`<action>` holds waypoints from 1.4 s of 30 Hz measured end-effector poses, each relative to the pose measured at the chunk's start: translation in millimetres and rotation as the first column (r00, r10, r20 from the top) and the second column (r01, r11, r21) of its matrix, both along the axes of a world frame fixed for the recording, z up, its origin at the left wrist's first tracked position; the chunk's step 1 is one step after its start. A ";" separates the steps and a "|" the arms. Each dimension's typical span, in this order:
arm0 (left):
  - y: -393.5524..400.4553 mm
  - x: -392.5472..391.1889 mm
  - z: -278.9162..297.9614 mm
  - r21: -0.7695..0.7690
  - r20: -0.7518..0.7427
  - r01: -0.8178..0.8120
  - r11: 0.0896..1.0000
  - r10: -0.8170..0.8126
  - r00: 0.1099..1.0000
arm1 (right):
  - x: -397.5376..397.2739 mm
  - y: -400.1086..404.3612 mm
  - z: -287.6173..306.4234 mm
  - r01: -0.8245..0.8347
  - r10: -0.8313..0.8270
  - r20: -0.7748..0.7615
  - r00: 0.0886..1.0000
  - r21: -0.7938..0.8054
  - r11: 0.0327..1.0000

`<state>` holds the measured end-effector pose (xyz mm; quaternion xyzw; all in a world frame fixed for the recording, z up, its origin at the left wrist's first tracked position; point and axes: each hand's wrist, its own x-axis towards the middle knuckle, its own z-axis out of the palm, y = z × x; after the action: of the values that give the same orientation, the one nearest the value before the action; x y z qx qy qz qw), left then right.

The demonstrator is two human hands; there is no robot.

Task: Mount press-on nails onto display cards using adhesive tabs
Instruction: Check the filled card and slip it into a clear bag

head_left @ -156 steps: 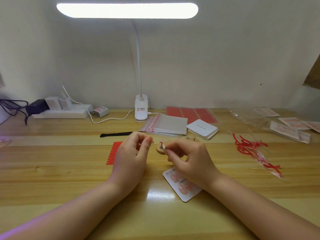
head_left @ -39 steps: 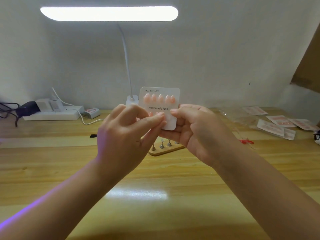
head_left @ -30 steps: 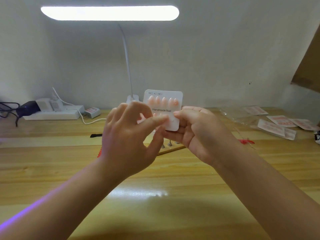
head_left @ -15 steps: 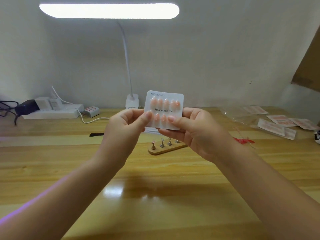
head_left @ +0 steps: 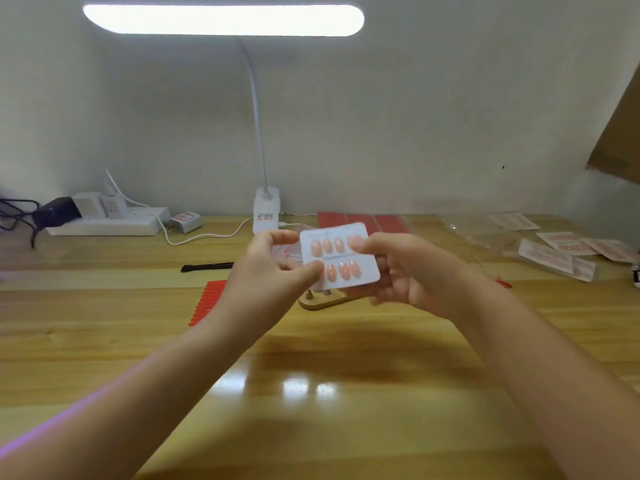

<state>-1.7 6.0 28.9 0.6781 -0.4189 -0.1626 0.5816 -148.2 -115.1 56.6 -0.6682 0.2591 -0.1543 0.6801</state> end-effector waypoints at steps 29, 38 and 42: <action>-10.9 31.0 -43.0 0.348 0.617 -0.164 0.923 -0.093 0.781 | 23.4 -0.3 -73.8 0.169 -0.360 -0.026 0.933 -0.850 0.499; -14.0 33.6 -50.9 0.237 0.615 -0.043 0.970 -0.116 0.780 | 31.2 2.5 -87.7 0.153 -0.320 -0.011 0.947 -0.862 0.483; -12.1 29.6 -51.1 0.223 0.681 -0.018 0.975 -0.142 0.718 | 31.6 2.5 -86.4 0.093 -0.248 -0.046 0.968 -0.848 0.521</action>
<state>27.9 -6.1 -22.2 0.7333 -0.6086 0.0394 0.3006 -116.6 -112.5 -29.9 -0.8933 0.2715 -0.2710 0.2343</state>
